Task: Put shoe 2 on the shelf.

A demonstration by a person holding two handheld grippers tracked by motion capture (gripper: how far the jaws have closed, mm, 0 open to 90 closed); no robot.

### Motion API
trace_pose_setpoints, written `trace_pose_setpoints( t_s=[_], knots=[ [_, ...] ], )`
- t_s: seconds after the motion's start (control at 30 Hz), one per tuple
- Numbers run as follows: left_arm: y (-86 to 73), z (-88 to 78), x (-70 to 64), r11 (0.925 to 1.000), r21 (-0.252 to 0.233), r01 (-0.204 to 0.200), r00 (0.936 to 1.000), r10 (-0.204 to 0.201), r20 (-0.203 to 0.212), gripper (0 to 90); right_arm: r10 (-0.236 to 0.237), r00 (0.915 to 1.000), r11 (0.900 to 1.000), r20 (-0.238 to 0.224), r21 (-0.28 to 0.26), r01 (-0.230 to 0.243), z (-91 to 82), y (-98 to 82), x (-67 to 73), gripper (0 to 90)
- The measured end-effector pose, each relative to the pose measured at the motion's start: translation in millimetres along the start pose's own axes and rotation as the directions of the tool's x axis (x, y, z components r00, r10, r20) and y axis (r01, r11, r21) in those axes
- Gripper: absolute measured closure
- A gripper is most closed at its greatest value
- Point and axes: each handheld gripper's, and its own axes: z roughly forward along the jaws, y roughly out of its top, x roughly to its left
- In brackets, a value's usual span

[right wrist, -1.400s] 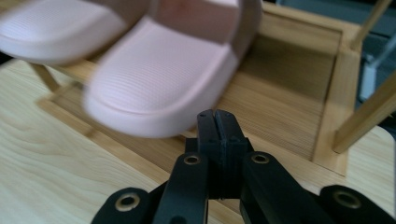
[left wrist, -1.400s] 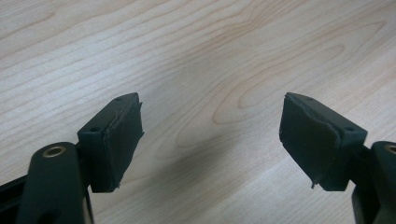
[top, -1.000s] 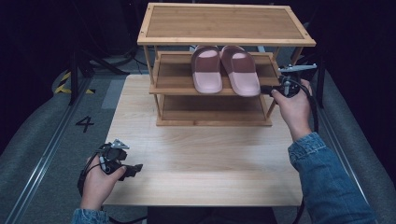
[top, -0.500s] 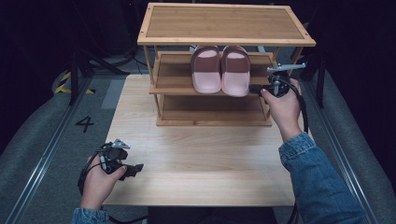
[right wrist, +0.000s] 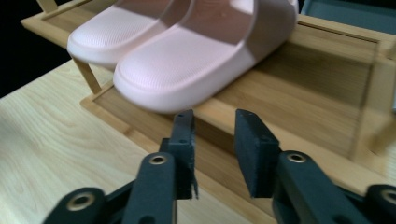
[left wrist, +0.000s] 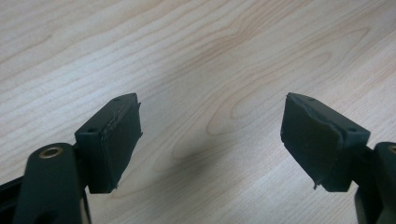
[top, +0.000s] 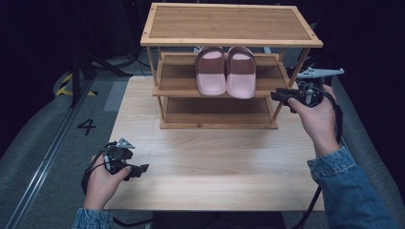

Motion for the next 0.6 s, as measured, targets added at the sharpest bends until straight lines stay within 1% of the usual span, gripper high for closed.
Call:
trace_pose_setpoints(
  t_s=[0.1,0.13,0.17,0.2,0.27,0.33,0.4,0.43,0.5,0.53,0.6],
  knots=[
    [1.4,-4.6,3.3,1.0,-0.002,-0.003,1.0,0.003,0.002,18.6,0.005,1.0,1.0,0.008,-0.005,-0.005,-16.6,-9.0,-4.1,65.8],
    [1.6,-8.2,6.5,0.9999,-0.011,0.004,1.0,-0.005,-0.005,18.4,0.006,1.0,1.0,0.008,-0.004,-0.006,-20.4,-11.4,-5.4,64.9],
    [1.4,-9.3,8.7,0.9998,-0.012,-0.015,0.9999,0.015,-0.005,17.4,0.007,0.9999,1.0,0.01,0.001,-0.007,-25.1,-14.7,-7.4,64.0],
    [1.4,-9.3,8.7,0.9998,-0.012,-0.015,0.9999,0.015,-0.005,15.8,0.009,0.9999,1.0,0.012,0.006,-0.009,-29.7,-17.9,-9.3,62.9],
    [2.6,-10.0,10.4,0.9998,-0.007,-0.019,0.9998,0.019,-0.007,16.2,0.011,0.9997,1.0,0.02,0.015,-0.011,-37.8,-24.4,-13.1,60.9],
    [6.5,-8.3,11.3,0.9995,-0.008,-0.032,0.9995,0.032,-0.001,16.3,0.012,0.9996,1.0,0.025,0.023,-0.013,-45.7,-32.4,-16.7,59.2],
    [8.6,-8.0,10.9,0.9995,-0.003,-0.033,0.9994,0.033,0.005,16.3,0.012,0.9995,1.0,0.03,0.026,-0.012,-48.2,-35.4,-17.3,59.1],
    [9.7,-8.4,11.2,0.9995,-0.002,-0.031,0.9995,0.031,0.005,16.6,0.006,0.9994,0.999,0.034,0.034,-0.007,-52.1,-42.4,-18.7,58.5],
    [10.9,-9.0,12.8,0.9996,-0.002,-0.028,0.9996,0.028,-0.006,16.9,0.01,0.9994,0.998,0.033,0.056,-0.012,-56.5,-52.4,-20.4,57.7],
    [11.3,-9.2,15.2,0.9997,0.011,-0.024,0.9995,0.024,-0.02,16.8,0.006,0.9994,0.997,0.034,0.076,-0.009,-59.9,-61.2,-22.3,56.2],
    [11.4,-8.3,17.1,0.9997,0.021,-0.015,0.9995,0.016,-0.026,16.8,-0.009,0.9994,0.994,0.035,0.111,0.005,-62.7,-70.9,-24.5,54.6]
  ],
)
